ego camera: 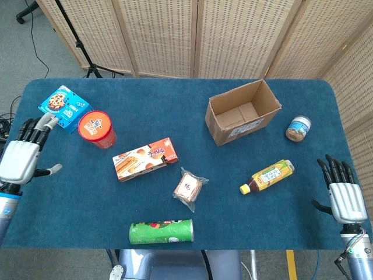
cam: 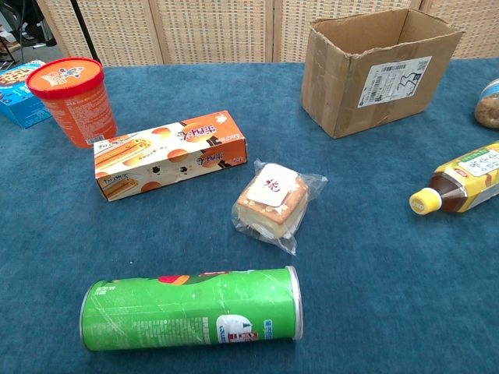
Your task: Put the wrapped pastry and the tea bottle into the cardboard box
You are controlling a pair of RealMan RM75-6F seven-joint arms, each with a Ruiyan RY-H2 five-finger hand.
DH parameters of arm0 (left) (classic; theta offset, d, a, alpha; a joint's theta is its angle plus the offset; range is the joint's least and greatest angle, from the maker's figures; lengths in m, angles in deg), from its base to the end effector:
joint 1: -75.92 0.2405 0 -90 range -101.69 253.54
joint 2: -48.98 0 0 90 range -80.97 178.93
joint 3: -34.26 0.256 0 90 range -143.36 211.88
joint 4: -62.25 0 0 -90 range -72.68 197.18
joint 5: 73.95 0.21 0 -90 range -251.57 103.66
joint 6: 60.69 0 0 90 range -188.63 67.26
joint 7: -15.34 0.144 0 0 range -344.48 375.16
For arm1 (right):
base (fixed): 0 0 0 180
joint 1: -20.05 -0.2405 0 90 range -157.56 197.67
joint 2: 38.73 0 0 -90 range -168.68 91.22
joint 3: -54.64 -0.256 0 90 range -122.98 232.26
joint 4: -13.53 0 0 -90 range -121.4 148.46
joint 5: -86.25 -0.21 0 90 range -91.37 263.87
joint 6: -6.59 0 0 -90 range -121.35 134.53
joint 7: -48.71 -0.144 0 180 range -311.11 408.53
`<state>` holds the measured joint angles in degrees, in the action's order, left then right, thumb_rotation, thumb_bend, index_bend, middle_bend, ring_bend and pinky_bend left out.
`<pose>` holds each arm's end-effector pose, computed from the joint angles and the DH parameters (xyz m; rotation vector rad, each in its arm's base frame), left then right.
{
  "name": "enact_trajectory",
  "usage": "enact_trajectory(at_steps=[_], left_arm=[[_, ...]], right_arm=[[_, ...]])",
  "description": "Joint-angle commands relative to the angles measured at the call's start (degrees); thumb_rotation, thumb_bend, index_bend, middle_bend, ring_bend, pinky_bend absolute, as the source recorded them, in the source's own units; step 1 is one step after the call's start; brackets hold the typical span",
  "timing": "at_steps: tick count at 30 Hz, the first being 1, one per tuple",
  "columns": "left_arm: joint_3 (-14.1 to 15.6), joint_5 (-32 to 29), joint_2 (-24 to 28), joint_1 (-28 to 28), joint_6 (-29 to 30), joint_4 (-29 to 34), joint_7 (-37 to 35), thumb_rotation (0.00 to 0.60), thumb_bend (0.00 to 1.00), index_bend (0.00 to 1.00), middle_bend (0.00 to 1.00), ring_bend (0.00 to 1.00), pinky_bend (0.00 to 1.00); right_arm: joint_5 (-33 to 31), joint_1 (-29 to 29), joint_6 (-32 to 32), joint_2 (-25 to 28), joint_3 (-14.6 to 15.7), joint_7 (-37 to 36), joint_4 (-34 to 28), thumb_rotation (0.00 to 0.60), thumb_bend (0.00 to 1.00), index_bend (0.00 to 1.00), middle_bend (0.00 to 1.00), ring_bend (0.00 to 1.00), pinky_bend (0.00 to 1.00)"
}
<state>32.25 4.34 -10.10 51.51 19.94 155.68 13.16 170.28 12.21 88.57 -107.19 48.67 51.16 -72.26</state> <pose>-0.2582 0.2789 0.1826 -1.5028 -0.7806 -1.0246 -0.3199 -0.2104 0.1486 1.3961 -0.8290 0.8712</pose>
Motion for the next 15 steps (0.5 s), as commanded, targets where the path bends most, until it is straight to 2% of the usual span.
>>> enact_trajectory(at_steps=[1,6,10,12,13,15], left_arm=[[1.2,-5.1,3.4,5.0,2.2,4.2,0.6,0.6,0.0,0.0,0.0,0.0,0.0],[1.5,-8.7,5.7,10.4,5.1,7.7,-2.0,0.6,0.0,0.0,0.0,0.0,0.0],[1.7,-6.5,6.7,12.0,6.5,7.9,-3.0,0.6,0.0,0.0,0.0,0.0,0.0],[1.8,-5.1,7.0,12.8,6.9,8.0,-4.1,0.6,0.0,0.0,0.0,0.0,0.0],[1.6,-4.1,7.1,13.2,7.6,7.8,-5.0,0.6,0.0,0.0,0.0,0.0,0.0],[1.6,-3.2,7.3,13.7,7.2,7.4,-6.2,0.6,0.0,0.0,0.0,0.0,0.0]], right_arm=[[4.0,-1.9,-0.9,0.8,1.1,0.1,-1.4,0.6,0.0,0.0,0.0,0.0,0.0],[10.8,-8.4,-8.7,3.4,2.8,1.1,-5.9,0.6,0.0,0.0,0.0,0.0,0.0],[13.8,-14.4,-16.2,4.8,2.7,1.8,-10.1,0.6,0.0,0.0,0.0,0.0,0.0],[14.8,-18.4,-21.5,4.5,2.3,3.0,-12.7,0.6,0.0,0.0,0.0,0.0,0.0],[15.6,-22.7,-26.9,2.9,1.4,4.8,-14.4,0.6,0.0,0.0,0.0,0.0,0.0],[13.0,-27.9,-34.0,-0.4,-1.0,7.7,-15.4,0.6,0.0,0.0,0.0,0.0,0.0]])
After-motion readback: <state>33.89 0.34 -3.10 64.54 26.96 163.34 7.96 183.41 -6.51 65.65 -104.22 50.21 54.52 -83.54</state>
